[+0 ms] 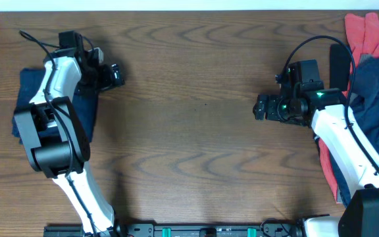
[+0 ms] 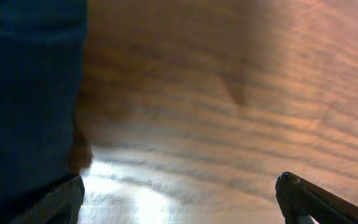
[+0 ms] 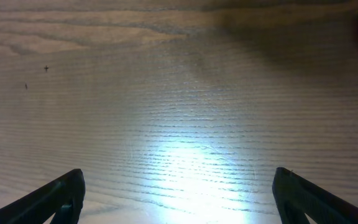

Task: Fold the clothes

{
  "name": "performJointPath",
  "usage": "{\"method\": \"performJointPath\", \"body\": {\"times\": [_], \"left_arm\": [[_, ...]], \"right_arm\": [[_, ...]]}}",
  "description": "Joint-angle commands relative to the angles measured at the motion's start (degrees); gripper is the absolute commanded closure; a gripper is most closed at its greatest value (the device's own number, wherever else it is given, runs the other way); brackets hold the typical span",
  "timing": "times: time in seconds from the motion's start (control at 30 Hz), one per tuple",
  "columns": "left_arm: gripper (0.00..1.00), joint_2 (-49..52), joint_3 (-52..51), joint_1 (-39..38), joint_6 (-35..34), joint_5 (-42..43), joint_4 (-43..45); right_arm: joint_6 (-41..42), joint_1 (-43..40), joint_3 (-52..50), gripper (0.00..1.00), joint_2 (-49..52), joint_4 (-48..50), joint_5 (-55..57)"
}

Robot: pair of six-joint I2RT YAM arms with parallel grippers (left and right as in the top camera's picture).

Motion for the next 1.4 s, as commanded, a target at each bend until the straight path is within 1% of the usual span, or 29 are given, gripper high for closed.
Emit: {"method": "performJointPath", "body": {"times": [0.0, 0.17, 0.37, 0.5, 0.57, 0.63, 0.7, 0.73, 0.8, 0.87, 0.93, 1.07, 1.2, 1.27, 1.37], "left_arm": [[0.02, 0.0, 0.3, -0.9, 0.2, -0.1, -0.9], [0.02, -0.6, 0.3, -3.9, 0.2, 1.7, -0.9], [0.02, -1.6, 0.3, -11.1, 2.9, 1.5, -0.8], [0.02, -1.7, 0.6, -14.8, 2.8, -3.0, -2.7], [0.02, -1.8, 1.4, -16.1, 2.7, -8.2, -6.5], [0.02, -2.3, 2.5, -16.7, 1.1, -11.1, -12.3], [0.02, -3.5, 3.5, -16.9, 0.5, -11.2, -20.0], [0.02, -4.4, 3.6, -16.8, -0.1, -11.3, -23.3], [0.02, -6.3, 3.6, -16.7, -0.2, -11.2, -28.6], [0.02, -8.7, 3.5, -16.7, -0.5, -11.2, -32.8], [0.02, -12.3, 2.6, -16.9, -0.5, -11.2, -35.1], [0.02, -21.4, -0.5, -17.1, -0.8, -11.2, -33.1], [0.02, -34.2, -6.5, -17.2, -2.4, -11.2, -26.7], [0.02, -40.9, -10.0, -17.2, -3.0, -11.2, -23.6], [0.02, -51.8, -16.4, -17.2, -3.1, -11.2, -18.3]], "right_arm": [[-0.2, -0.4, 0.6, 0.04, 0.2, -0.2, 1.0], [-0.2, -0.4, 0.6, 0.03, 0.2, -0.1, 3.2], [-0.1, -0.4, 0.6, 0.02, 0.2, 3.4, 4.8], [-1.0, -0.4, 0.6, 0.01, 0.2, 8.2, 8.3], [-4.2, -0.5, 0.7, 0.02, 0.2, 8.8, 7.3], [-5.8, -0.5, 0.9, 0.05, -0.2, 7.8, 6.9], [-5.8, -0.6, 0.9, 0.04, -1.5, 6.2, 7.0], [-5.6, -0.7, 0.9, 0.01, -2.6, 5.7, 7.2], [-4.4, -1.1, 0.9, 0.01, -5.1, 5.2, 8.6], [-2.5, -1.4, 0.9, 0.01, -8.2, 4.3, 11.2], [-1.3, -1.5, 0.9, 0.01, -12.4, 2.9, 13.5], [-0.5, -1.5, 0.8, 0.01, -19.7, -0.2, 15.0], [2.5, -1.5, 0.6, 0.01, -26.6, -4.3, 18.3], [2.6, -1.4, 0.0, 0.04, -30.4, -5.4, 18.6], [3.2, -1.1, -1.9, 0.06, -37.5, -5.5, 19.3]]}}
